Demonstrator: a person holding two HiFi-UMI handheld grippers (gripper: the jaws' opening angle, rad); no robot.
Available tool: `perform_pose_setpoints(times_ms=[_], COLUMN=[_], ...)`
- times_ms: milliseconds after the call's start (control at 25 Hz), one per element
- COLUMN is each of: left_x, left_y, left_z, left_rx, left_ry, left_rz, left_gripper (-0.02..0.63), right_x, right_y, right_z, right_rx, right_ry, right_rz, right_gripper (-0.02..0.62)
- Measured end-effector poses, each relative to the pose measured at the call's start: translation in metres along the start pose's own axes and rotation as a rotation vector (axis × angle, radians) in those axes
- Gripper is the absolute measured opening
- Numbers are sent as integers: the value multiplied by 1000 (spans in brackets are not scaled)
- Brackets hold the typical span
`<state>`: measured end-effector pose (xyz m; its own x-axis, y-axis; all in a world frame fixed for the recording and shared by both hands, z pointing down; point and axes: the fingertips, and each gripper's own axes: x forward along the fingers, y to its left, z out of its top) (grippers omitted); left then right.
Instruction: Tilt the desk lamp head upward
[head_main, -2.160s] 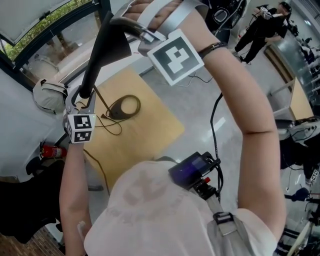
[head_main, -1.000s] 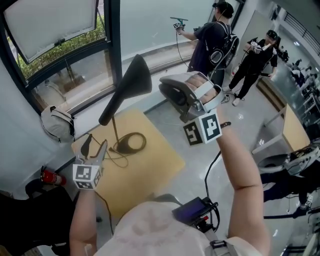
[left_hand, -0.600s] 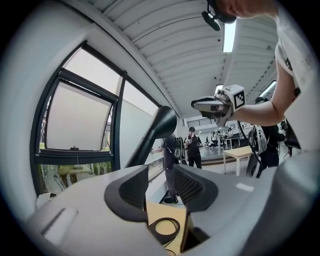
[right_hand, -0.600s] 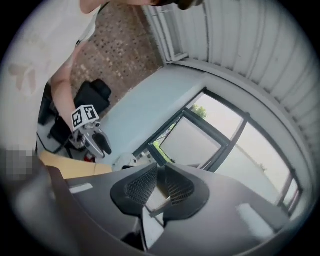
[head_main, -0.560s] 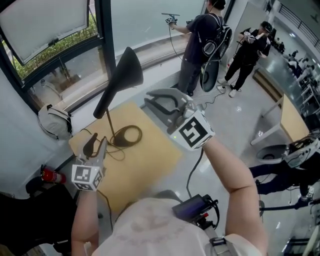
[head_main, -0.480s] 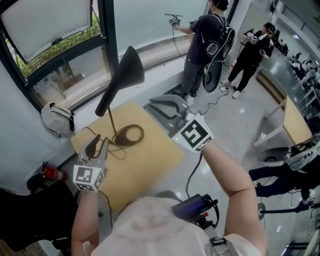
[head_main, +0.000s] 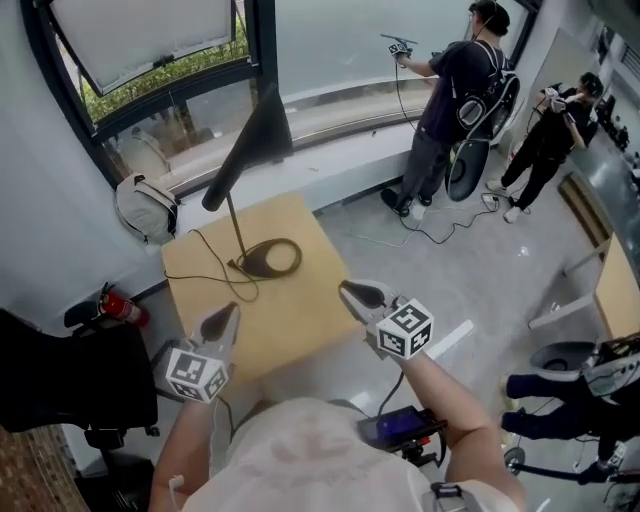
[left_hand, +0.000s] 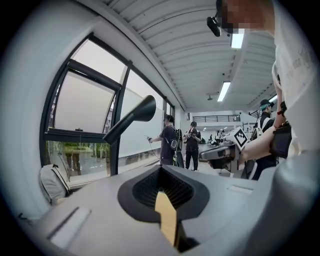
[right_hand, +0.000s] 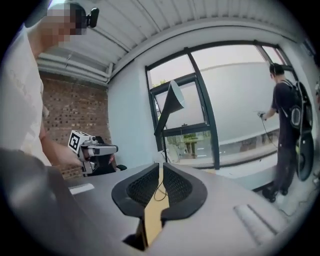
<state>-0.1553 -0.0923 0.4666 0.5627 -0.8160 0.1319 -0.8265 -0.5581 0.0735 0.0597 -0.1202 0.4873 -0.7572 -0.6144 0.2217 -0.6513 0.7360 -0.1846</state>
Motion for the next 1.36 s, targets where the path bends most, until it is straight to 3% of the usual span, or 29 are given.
perform_pose_setpoints(times_ms=[280, 560, 840, 1360], left_x=[-18, -32, -30, -27], left_y=[-62, -94, -112, -119], left_z=[-24, -42, -46, -54], left_rx=[-34, -57, -58, -61], left_ry=[44, 70, 83, 98], left_rz=[28, 69, 69, 61], left_gripper=[2, 2, 2, 2], right_x=[-44, -63, -76, -83], right_y=[12, 30, 39, 35], right_z=[-45, -59, -58, -57], right_rx=[46, 58, 60, 64], right_ry=[-1, -39, -59, -67], right_rz=[147, 242, 279, 270], right_gripper=[27, 14, 14, 15])
